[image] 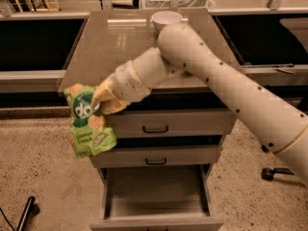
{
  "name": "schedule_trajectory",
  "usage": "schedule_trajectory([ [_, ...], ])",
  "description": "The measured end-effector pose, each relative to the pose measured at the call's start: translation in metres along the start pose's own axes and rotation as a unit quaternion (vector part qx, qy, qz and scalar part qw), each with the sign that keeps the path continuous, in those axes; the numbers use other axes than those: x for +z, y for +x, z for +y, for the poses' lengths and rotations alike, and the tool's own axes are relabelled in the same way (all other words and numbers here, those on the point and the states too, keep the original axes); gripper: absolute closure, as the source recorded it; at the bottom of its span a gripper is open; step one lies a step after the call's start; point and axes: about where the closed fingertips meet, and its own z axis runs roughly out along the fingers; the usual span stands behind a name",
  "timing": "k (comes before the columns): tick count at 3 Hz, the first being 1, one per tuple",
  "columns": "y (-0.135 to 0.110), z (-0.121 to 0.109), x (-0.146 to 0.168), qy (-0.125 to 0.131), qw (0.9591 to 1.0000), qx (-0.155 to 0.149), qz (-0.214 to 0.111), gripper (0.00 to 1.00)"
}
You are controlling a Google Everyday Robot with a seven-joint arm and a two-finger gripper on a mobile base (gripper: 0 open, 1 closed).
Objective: Pick green rice chip bag from bottom drawer and place on counter
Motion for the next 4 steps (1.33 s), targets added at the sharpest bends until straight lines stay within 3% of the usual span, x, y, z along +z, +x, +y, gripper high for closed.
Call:
schedule_trajectory([
  [1,0.004,-0.054,-0.033,0.003,0.9984,-0.056,-0.004,1.0],
  [2,0.035,-0.09,-0.048,0.005,0.998,-0.057,0.029,1.0],
  [3,0.079,-0.096,-0.053,0.016,0.9957,-0.009,0.091,1.0],
  [4,0.129,-0.089,-0.066,0.053,0.983,0.044,0.17,1.0],
])
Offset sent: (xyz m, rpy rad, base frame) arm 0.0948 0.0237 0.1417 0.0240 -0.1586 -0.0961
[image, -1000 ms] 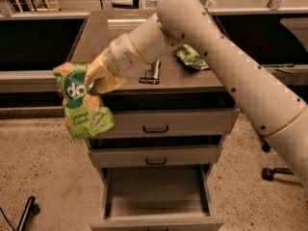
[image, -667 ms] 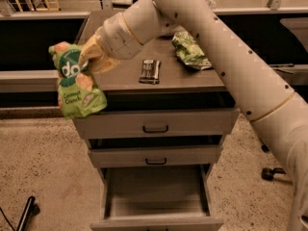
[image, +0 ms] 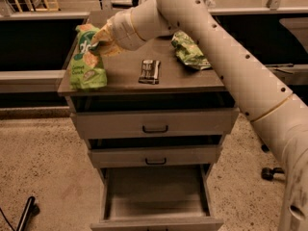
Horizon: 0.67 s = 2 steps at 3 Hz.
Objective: Pick green rice chip bag from bottom drawer and place on counter
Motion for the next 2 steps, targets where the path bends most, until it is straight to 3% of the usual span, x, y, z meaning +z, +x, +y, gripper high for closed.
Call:
schedule_trajectory([
  [1,0.0412,-0.0044,0.002,0.015,0.9985,0.019,0.049,0.86],
  [2,0.045,-0.0074,0.0002,0.018,0.9983,0.019,0.053,0.62],
])
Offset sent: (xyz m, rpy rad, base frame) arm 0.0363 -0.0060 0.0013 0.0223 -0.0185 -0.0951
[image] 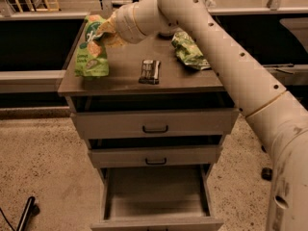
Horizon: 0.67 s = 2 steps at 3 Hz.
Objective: Pick green rice chip bag from bottom drawer and place on counter
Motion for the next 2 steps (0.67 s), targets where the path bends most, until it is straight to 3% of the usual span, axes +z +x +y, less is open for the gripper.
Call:
schedule_trajectory([
  [2,0.0,0.0,0.0001,0.0,1.0,0.0,0.0,0.16],
])
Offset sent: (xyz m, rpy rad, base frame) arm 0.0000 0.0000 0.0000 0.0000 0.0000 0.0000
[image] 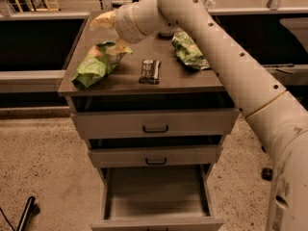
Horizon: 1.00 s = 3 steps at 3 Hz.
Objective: Pick green rice chip bag from bottom drawer and place on counter
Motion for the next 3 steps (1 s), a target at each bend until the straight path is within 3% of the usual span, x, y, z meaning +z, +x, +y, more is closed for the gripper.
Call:
schedule_trajectory([
  [1,0.0,0.0,0.0,0.0,1.0,0.0,0.0,0.0],
  [2,-0.001,-0.024,-0.034,-0.042,0.9978,-0.039,0.032,0.0],
  [3,-0.018,-0.085,-0.088,-0.053,0.9919,-0.094,0.066,0.0],
])
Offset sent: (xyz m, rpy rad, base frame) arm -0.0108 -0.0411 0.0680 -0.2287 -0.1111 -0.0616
